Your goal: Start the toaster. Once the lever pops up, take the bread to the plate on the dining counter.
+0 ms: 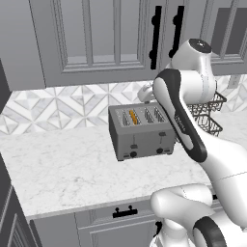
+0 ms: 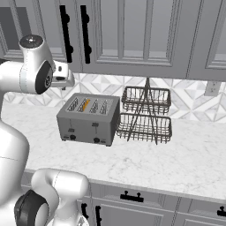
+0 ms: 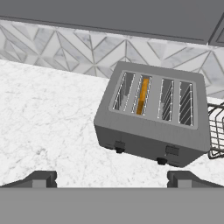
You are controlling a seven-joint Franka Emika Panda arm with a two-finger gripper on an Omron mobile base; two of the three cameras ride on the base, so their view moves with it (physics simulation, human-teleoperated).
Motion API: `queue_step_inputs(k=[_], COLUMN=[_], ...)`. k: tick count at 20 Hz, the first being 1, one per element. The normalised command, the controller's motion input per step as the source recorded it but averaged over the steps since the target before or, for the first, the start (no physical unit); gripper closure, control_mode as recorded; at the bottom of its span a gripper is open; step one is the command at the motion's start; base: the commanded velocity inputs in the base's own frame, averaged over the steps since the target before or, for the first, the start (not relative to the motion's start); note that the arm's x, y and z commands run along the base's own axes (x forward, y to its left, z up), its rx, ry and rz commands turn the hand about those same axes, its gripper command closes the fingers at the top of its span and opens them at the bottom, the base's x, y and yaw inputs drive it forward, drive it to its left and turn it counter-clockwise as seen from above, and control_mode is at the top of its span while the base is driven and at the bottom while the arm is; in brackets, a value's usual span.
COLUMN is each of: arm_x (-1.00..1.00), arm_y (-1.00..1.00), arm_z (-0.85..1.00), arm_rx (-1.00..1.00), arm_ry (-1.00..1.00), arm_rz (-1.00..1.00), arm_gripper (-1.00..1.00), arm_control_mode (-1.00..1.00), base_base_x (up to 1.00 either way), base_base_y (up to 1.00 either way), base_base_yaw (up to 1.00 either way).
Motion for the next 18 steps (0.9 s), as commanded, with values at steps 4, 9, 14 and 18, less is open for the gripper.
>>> queue_step_inputs(k=[4,9,14,18], arm_x=[0.00,0.00,0.00,0.00], arm_y=[0.00,0.00,0.00,0.00], arm_z=[0.00,0.00,0.00,0.00], arm_rx=[0.00,0.00,0.00,0.00], arm_ry=[0.00,0.00,0.00,0.00], arm_rz=[0.00,0.00,0.00,0.00], arm_gripper=[-1.00,-1.00,-1.00,-1.00], arm_control_mode=[-1.00,-1.00,-1.00,-1.00], base_base_x=[0.00,0.00,0.00,0.00], base_base_y=[0.00,0.00,0.00,0.00], base_base_yaw=[0.00,0.00,0.00,0.00])
